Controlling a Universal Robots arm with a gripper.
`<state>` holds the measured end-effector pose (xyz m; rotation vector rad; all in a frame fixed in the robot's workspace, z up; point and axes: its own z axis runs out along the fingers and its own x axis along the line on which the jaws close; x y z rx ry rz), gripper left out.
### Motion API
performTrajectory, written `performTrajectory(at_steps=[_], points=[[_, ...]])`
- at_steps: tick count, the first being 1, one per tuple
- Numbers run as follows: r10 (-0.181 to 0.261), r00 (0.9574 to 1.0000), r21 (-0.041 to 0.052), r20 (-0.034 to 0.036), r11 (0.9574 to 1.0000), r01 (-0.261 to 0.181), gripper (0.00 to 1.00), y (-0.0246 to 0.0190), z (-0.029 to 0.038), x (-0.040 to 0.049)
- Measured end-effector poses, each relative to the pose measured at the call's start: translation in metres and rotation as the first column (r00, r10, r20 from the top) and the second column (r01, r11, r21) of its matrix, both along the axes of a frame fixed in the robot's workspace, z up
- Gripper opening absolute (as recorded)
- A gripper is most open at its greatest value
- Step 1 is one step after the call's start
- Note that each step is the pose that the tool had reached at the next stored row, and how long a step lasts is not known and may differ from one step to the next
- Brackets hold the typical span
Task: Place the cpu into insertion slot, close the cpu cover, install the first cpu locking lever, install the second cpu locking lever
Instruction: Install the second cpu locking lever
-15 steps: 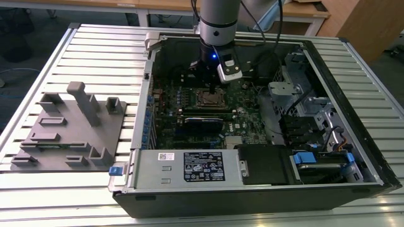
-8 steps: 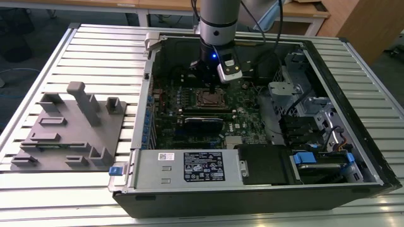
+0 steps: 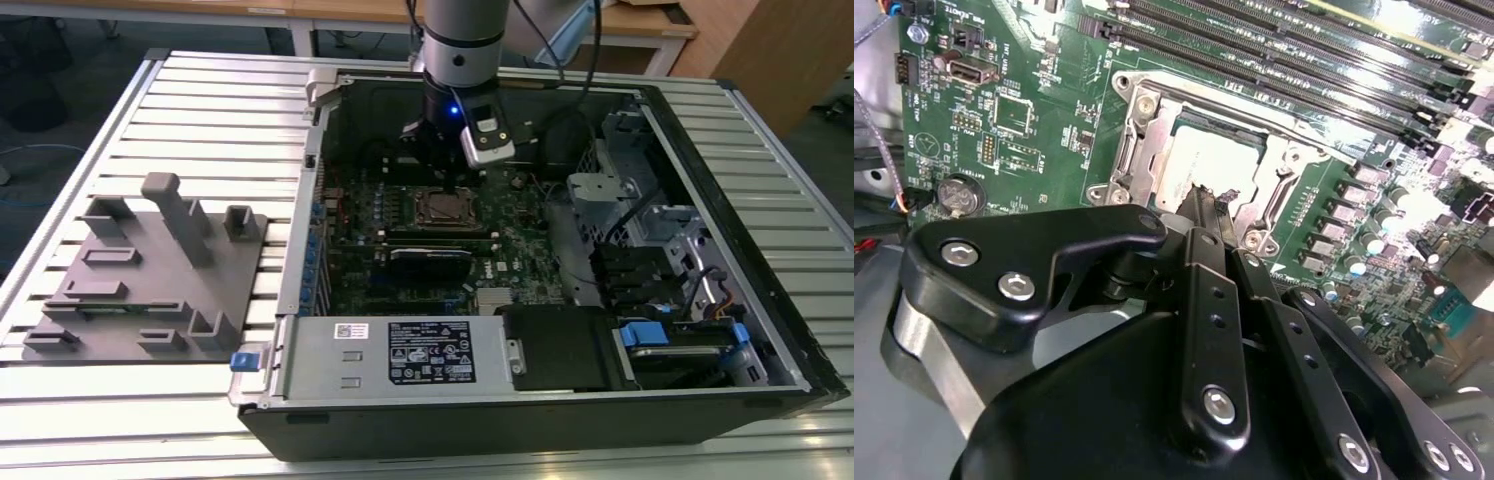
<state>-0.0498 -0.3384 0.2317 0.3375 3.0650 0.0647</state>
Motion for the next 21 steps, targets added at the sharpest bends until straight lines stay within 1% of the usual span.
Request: performTrajectory(at_steps=[2, 6, 12, 15, 21], points=[[0.000, 1.0000, 0.0000, 0.0000, 1.0000, 0.000, 0.10, 0.0000, 0.0006, 0.0000], [0.000, 1.0000, 0.0001, 0.0000, 1.0000, 0.000, 0.10, 0.0000, 0.0041, 0.0000], [0.000, 1.0000, 0.0000, 0.0000, 1.0000, 0.000, 0.10, -0.0002, 0.0047, 0.0000], [0.000, 1.0000, 0.0002, 0.0001, 1.0000, 0.000, 0.10, -0.0018, 0.0047, 0.0000], [0.005, 1.0000, 0.0002, 0.0001, 1.0000, -0.005, 0.10, -0.0071, 0.0047, 0.0000]])
